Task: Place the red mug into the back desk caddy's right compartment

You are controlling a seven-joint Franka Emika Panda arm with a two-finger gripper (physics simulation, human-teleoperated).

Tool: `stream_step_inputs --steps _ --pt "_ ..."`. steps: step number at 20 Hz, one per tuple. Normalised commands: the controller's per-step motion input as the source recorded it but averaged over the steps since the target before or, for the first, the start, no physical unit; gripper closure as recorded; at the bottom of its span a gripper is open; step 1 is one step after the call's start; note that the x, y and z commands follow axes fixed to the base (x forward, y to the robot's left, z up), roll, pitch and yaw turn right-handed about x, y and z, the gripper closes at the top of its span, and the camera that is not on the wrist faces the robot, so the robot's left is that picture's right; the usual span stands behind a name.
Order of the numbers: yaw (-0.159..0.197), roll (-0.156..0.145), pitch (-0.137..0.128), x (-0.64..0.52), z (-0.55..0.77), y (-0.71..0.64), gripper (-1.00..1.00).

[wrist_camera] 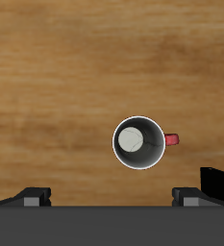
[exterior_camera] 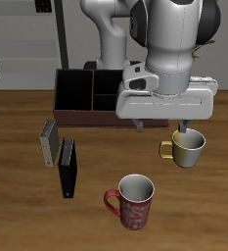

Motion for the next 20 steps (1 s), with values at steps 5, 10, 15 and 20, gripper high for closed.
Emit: stream_step_inputs --steps 5,10,15,20 --pt "-0.003 -0.007 0.005 0.09 -0.23 0.05 -1.00" --pt "0.031 0.026 0.002 0.08 -0.33 0.14 -1.00" --pt "0.001 0.001 0.022 0.10 -0.33 0.01 -1.00" --pt "0.001 0.001 0.021 0.10 -0.36 0.00 -1.00"
